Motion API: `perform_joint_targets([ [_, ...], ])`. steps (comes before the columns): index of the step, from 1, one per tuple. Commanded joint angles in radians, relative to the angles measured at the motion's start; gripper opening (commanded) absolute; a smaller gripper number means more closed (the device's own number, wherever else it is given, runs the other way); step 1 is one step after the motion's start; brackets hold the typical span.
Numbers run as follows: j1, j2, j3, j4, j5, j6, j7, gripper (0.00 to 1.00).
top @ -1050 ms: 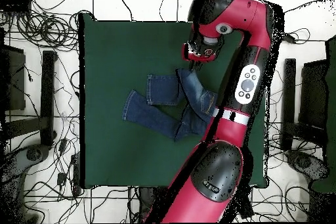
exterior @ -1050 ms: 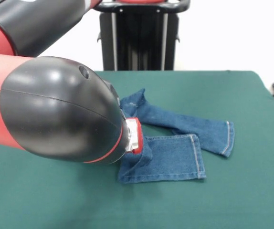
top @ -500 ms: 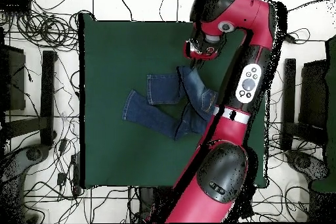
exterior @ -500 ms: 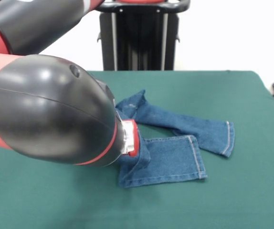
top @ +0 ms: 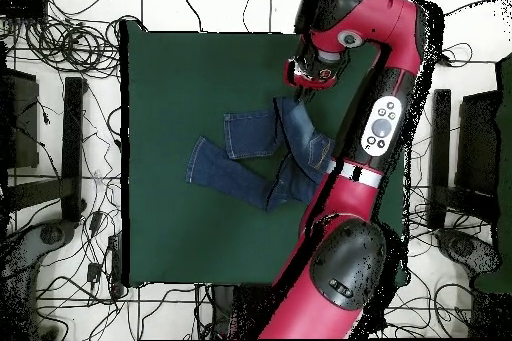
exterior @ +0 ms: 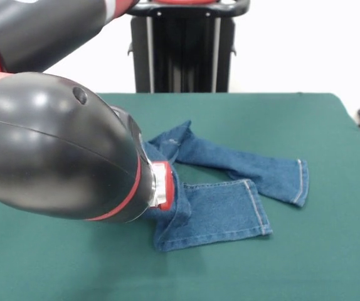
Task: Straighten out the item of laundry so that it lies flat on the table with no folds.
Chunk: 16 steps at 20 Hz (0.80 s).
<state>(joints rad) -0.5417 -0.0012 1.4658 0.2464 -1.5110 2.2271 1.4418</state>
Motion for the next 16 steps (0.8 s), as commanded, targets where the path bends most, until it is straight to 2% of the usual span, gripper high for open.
perform_joint_targets([
  [1,0.022,-0.011,0.081,-0.017,-0.088,0.043,-0.346,0.00],
  [8,0.018,-0.007,0.120,-0.021,-0.127,0.039,-0.359,0.00],
  [10,0.014,0.004,0.141,-0.022,-0.097,-0.023,-0.338,0.00],
  [16,0.011,0.003,0.149,-0.015,-0.100,-0.039,-0.344,0.00],
])
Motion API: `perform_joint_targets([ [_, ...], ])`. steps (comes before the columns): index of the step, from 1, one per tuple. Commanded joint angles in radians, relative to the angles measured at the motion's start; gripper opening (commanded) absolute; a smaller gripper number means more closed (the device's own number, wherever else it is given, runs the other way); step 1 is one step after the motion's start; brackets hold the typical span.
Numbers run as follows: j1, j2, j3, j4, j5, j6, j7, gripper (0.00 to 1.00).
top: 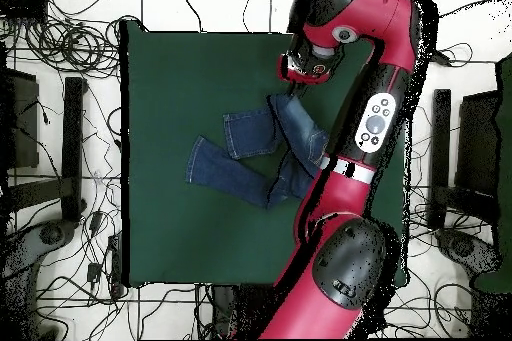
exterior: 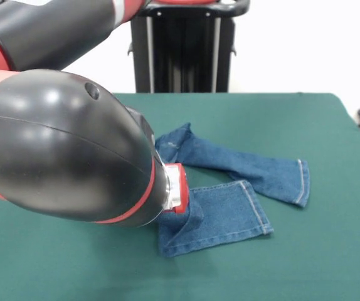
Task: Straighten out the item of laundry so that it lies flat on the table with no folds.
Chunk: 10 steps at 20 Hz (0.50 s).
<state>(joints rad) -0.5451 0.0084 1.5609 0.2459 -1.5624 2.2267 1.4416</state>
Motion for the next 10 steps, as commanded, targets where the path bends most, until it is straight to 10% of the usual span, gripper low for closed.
perform_joint_targets([
  [1,0.014,-0.006,0.051,-0.012,-0.046,-0.041,-0.340,0.00],
  [5,0.015,-0.001,0.063,-0.015,-0.048,-0.061,-0.340,0.00],
  [6,0.015,-0.001,0.064,-0.014,-0.052,-0.064,-0.344,1.00],
  [10,0.012,-0.002,0.057,-0.009,-0.040,-0.073,-0.312,1.00],
])
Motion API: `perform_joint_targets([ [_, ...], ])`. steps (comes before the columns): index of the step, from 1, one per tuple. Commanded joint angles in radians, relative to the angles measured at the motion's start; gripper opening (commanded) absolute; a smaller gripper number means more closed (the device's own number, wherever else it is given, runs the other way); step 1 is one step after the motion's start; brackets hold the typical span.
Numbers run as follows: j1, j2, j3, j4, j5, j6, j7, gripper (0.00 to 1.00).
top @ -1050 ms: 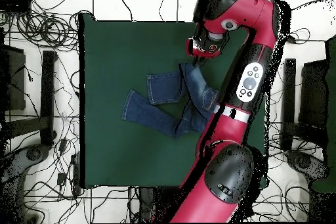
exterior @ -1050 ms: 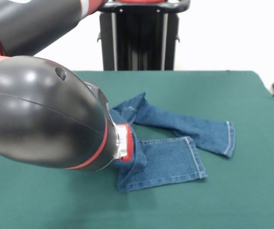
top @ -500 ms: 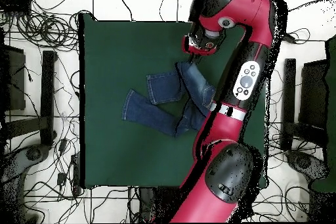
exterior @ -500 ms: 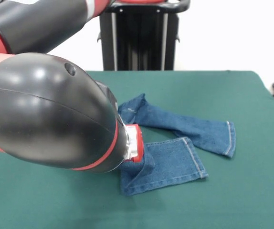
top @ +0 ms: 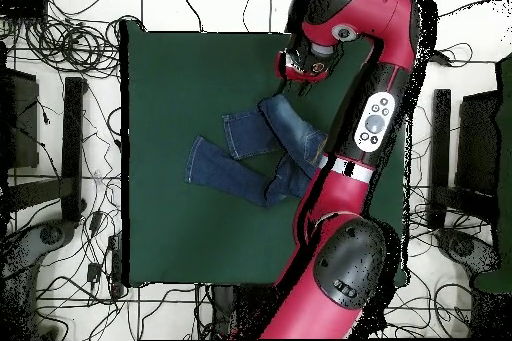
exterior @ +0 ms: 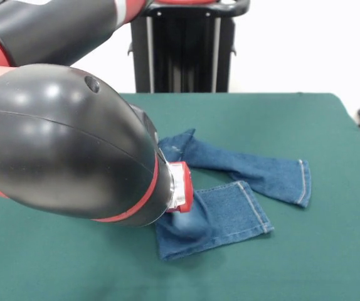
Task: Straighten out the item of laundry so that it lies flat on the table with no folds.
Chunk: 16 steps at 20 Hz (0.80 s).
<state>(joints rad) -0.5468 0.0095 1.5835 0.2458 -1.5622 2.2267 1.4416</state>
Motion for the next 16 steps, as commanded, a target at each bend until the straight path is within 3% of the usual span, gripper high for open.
perform_joint_targets([
  [1,0.011,-0.001,0.034,-0.005,-0.022,-0.095,-0.297,1.00],
  [3,0.006,0.007,0.039,0.005,0.024,-0.157,-0.265,1.00],
  [12,-0.005,-0.018,-0.032,0.060,0.101,-0.153,-0.222,1.00],
  [14,-0.027,-0.030,-0.089,0.141,0.199,-0.173,-0.155,1.00],
  [16,-0.061,-0.064,-0.163,0.283,0.304,-0.177,-0.047,1.00],
])
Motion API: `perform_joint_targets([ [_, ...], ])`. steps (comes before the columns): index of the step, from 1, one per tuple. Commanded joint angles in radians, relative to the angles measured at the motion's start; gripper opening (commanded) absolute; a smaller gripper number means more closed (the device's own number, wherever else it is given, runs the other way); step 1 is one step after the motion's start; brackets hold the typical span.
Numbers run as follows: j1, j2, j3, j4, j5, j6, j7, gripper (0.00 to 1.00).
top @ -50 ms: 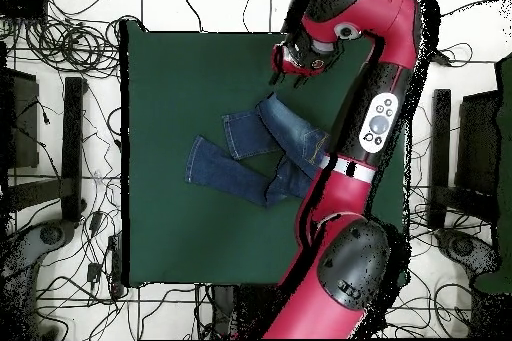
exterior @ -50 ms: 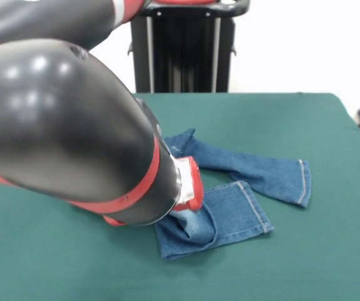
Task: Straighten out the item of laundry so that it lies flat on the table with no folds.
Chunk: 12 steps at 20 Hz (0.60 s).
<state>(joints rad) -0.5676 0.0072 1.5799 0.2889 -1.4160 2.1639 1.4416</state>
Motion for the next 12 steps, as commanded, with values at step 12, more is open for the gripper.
perform_joint_targets([
  [12,-0.173,-0.141,-0.377,0.804,0.431,-0.392,0.326,1.00],
])
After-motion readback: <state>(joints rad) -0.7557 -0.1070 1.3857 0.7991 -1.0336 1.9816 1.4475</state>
